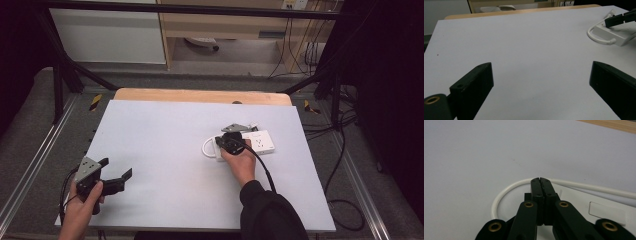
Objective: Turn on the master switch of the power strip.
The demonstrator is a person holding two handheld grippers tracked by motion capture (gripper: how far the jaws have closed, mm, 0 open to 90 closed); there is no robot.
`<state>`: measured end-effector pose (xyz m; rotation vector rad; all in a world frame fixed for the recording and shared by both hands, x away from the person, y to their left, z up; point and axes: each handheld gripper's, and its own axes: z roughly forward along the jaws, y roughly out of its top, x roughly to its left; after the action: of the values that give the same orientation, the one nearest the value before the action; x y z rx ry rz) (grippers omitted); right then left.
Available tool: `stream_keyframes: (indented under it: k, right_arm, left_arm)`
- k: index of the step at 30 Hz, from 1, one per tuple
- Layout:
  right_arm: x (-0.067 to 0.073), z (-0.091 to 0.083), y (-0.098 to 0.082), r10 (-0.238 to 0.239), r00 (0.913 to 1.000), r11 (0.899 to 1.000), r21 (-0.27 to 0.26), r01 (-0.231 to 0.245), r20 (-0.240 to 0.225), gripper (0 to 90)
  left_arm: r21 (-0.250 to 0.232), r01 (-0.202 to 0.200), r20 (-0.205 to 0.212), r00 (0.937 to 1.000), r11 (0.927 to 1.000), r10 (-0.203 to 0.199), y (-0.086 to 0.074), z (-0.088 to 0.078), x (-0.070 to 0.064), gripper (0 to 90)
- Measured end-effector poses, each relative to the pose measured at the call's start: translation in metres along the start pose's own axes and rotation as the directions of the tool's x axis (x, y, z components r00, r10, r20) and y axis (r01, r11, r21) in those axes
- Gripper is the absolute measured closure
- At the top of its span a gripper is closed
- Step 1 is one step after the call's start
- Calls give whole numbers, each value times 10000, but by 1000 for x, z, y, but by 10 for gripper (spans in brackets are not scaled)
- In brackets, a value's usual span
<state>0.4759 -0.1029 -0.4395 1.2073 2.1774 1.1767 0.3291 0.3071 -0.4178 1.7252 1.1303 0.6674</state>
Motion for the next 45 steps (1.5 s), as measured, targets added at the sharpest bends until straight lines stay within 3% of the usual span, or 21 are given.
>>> stream_keyframes:
  k: [14, 18, 23, 30, 45]
  right_arm:
    - [-2, -6, 4, 209, 9997, 9996, -201, -212, -153, 900]
    - [-1, -9, 5, 174, 9997, 9996, -221, -177, -160, 841]
    - [-4, -12, 6, 320, 9994, 9988, -376, -325, -113, 740]
    - [-8, -17, 10, 961, 9953, 9950, -257, -963, -112, 466]
    - [-16, -31, 14, 837, 9964, 9964, -120, -839, -144, 128]
  left_arm:
    - [-7, 10, 6, 10000, 10000, -10, 0, 0, 0, 54]
    - [0, 0, 0, 10000, 10000, 0, 0, 0, 0, 54]
    - [4, 1, -8, 10000, 10000, -1, 0, 0, 0, 54]
    - [-8, 15, -18, 10000, 10000, -15, 0, -1, 1, 54]
    - [1, 18, -32, 10000, 10000, -18, 0, -1, 1, 54]
